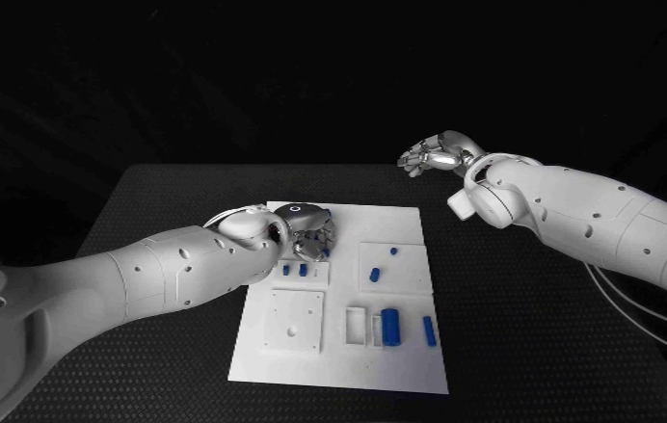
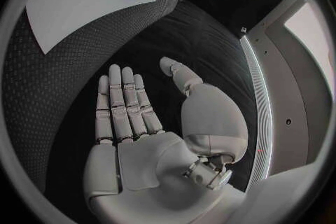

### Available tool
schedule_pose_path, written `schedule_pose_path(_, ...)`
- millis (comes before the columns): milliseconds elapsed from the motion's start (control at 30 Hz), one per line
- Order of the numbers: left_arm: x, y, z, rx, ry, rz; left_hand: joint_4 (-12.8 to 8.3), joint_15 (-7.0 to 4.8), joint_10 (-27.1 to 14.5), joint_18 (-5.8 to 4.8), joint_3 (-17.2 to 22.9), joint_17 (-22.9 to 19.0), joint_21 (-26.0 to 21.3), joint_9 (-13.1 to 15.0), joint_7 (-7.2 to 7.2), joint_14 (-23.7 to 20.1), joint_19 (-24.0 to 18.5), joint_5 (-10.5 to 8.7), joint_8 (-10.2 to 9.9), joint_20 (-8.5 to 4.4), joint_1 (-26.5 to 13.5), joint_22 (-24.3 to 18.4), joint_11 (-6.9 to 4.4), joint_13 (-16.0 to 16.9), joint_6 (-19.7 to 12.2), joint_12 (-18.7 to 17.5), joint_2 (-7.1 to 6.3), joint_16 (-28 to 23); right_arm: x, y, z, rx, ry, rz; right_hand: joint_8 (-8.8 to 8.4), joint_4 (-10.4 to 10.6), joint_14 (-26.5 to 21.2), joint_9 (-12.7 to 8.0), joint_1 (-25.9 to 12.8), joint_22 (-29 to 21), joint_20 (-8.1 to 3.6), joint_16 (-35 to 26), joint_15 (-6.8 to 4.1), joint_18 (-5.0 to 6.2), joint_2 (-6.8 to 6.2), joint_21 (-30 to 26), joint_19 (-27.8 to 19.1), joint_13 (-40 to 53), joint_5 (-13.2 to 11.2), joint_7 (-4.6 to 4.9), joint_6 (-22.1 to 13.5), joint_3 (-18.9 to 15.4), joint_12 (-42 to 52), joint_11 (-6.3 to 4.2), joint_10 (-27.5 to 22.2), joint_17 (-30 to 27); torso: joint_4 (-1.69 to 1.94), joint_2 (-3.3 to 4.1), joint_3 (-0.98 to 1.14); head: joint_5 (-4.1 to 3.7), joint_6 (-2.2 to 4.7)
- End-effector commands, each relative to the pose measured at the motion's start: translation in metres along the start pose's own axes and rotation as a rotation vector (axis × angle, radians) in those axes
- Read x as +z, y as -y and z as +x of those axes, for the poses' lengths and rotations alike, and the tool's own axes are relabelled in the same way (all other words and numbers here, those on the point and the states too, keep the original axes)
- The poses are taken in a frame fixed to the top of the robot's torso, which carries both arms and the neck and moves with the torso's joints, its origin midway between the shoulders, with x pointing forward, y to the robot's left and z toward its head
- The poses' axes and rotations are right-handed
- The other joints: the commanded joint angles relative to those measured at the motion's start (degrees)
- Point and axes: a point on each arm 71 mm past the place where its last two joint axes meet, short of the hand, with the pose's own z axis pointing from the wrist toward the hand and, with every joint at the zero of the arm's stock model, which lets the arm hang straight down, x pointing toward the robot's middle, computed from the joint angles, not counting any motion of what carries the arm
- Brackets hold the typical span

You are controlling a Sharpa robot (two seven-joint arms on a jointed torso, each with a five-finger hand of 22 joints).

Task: Assemble the parts on the task board

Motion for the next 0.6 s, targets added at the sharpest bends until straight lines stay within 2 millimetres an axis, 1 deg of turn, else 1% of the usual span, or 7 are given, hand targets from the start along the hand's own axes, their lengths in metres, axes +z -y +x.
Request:
schedule_pose_path(33,0.0009,0.0024,0.0046,0.010,-0.029,0.010,-0.33,-0.05,0.19,1.73,-0.01,0.09,0.14,-0.10,0.16,0.31,0.27,0.31,-0.09,-1.21,-0.01,0.48,0.20,-0.06,-0.06,-0.23,0.81,0.44,0.0002,-0.0012,0.0018,0.001,-0.013,-0.008,0.37,0.08,-0.42,-0.09,0.11,0.06,0.17,-0.31,0.08,-0.85,0.22,-0.19,0.10,-0.07,-0.13,0.02,-0.30,-0.07,-0.29,0.12,0.18,0.07,0.04,-0.03,-0.01,-0.06,-0.05)
schedule_pose_path(300,0.0034,0.0051,0.0090,0.016,-0.049,0.016,-0.48,-0.17,0.64,1.75,-0.22,0.26,0.33,-0.18,0.08,0.60,0.55,0.28,0.01,-1.28,-0.19,0.62,0.07,0.03,0.20,-0.23,0.95,0.84,-0.0003,-0.0016,0.0023,0.001,-0.014,-0.009,0.38,0.09,-0.42,-0.10,0.10,0.09,0.17,-0.33,0.07,-0.85,0.23,-0.23,0.11,-0.07,-0.12,0.01,-0.30,-0.08,-0.29,0.12,0.18,0.08,-0.02,0.02,-0.03,-0.10,-0.14)
schedule_pose_path(433,0.0038,0.0049,0.0112,0.026,-0.043,0.013,-0.61,-0.29,0.94,1.76,-0.18,0.29,0.33,-0.18,-0.05,0.69,0.61,0.39,0.16,-1.34,-0.11,0.66,-0.07,0.08,0.54,-0.21,1.18,0.95,-0.0005,-0.0016,0.0020,0.001,-0.013,-0.009,0.38,0.09,-0.42,-0.10,0.10,0.11,0.17,-0.34,0.07,-0.85,0.22,-0.25,0.11,-0.07,-0.12,0.01,-0.30,-0.08,-0.29,0.11,0.17,0.09,0.01,-0.02,0.01,-0.12,-0.16)
schedule_pose_path(567,0.0029,0.0041,0.0107,0.026,-0.027,0.016,-0.89,-0.65,2.04,1.73,-0.02,0.18,0.25,-0.13,-0.45,1.05,0.78,1.20,0.65,-1.53,0.02,0.64,-0.44,0.28,1.62,0.03,1.84,0.97,-0.0007,-0.0012,0.0015,0.001,-0.012,-0.009,0.39,0.09,-0.42,-0.11,0.09,0.12,0.17,-0.35,0.07,-0.85,0.22,-0.27,0.12,-0.07,-0.11,0.01,-0.30,-0.08,-0.29,0.11,0.17,0.10,0.03,-0.02,0.00,-0.12,-0.19)
schedule_pose_path(600,0.0028,0.0040,0.0104,0.027,-0.023,0.017,-1.07,-0.82,2.48,1.73,0.10,0.13,0.23,-0.10,-0.59,1.23,0.88,1.98,0.84,-1.61,0.17,0.62,-0.55,0.37,2.04,0.14,2.08,0.95,-0.0007,-0.0012,0.0014,0.001,-0.012,-0.009,0.39,0.09,-0.42,-0.11,0.09,0.12,0.17,-0.35,0.07,-0.85,0.22,-0.27,0.12,-0.07,-0.11,0.01,-0.30,-0.08,-0.29,0.11,0.17,0.10,0.03,-0.02,0.00,-0.12,-0.19)
